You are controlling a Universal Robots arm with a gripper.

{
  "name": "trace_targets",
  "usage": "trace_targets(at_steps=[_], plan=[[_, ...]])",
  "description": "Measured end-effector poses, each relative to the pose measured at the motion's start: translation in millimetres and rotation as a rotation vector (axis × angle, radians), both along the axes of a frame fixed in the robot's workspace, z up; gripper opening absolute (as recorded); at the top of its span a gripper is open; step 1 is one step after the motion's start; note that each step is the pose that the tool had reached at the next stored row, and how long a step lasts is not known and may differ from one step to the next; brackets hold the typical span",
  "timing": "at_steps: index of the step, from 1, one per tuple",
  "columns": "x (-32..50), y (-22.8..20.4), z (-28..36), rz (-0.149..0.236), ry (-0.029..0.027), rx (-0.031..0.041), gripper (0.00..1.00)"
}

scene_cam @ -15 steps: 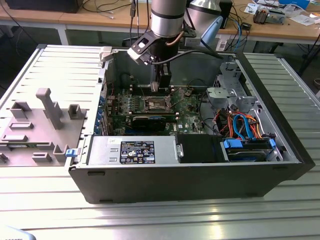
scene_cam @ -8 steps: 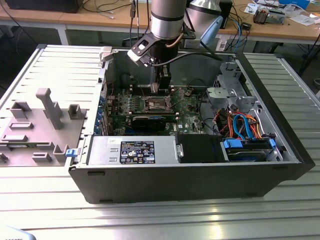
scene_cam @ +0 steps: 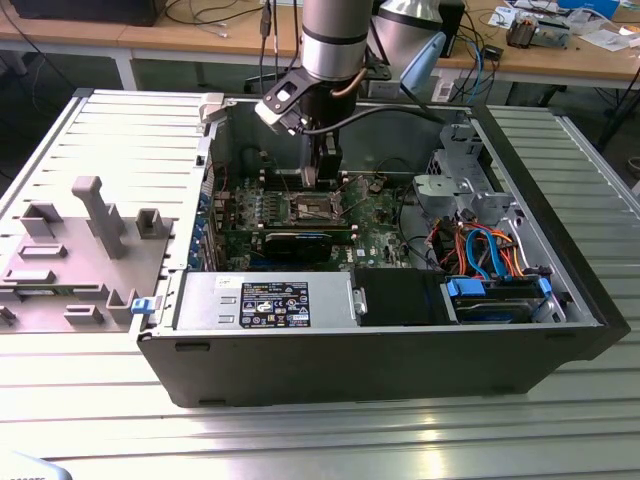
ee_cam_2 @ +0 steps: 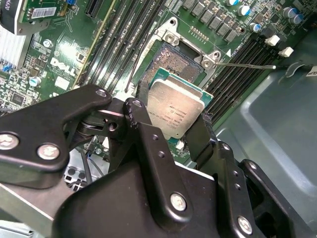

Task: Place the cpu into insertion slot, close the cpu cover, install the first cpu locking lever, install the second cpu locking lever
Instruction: 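Place the cpu into insertion slot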

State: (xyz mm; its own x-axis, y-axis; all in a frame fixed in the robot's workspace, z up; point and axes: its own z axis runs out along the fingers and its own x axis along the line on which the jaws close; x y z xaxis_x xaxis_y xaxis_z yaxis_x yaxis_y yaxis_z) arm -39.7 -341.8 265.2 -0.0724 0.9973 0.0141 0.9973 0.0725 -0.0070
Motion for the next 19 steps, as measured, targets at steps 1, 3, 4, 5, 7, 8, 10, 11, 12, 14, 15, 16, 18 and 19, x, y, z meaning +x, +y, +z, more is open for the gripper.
trace_targets(at_steps=[1, 3, 4, 5, 7, 8, 10, 11, 12, 14, 15, 16, 18, 19], plan=[[0.0, 0.0, -1.3, 0.0, 0.0, 0.0, 0.55], [0.0, 0.0, -1.5, 0.0, 0.0, 0.0, 0.55], [0.0, 0.0, -1.8, 0.0, 0.0, 0.0001, 0.55], [0.0, 0.0, -2.0, 0.0, 0.0, 0.0001, 0.55], [0.0, 0.0, -2.8, 0.0, 0.0, 0.0001, 0.55], [0.0, 0.0, -2.9, 0.0, 0.0, 0.0001, 0.55], [0.0, 0.0, -3.3, 0.0, 0.0, 0.0001, 0.55], [0.0, 0.0, -3.6, 0.0, 0.0, 0.0001, 0.55], [0.0, 0.0, -3.7, 0.0, 0.0, 0.0, 0.55], [0.0, 0.0, -4.0, 0.0, 0.0, 0.0001, 0.55], [0.0, 0.0, -4.1, 0.0, -0.0001, 0.0001, 0.55], [0.0, 0.0, -4.1, 0.0, 0.0001, 0.0, 0.55], [0.0, 0.0, -4.3, 0.0, 0.0, 0.0001, 0.55], [0.0, 0.0, -4.4, 0.0, 0.0, 0.0, 0.55]])
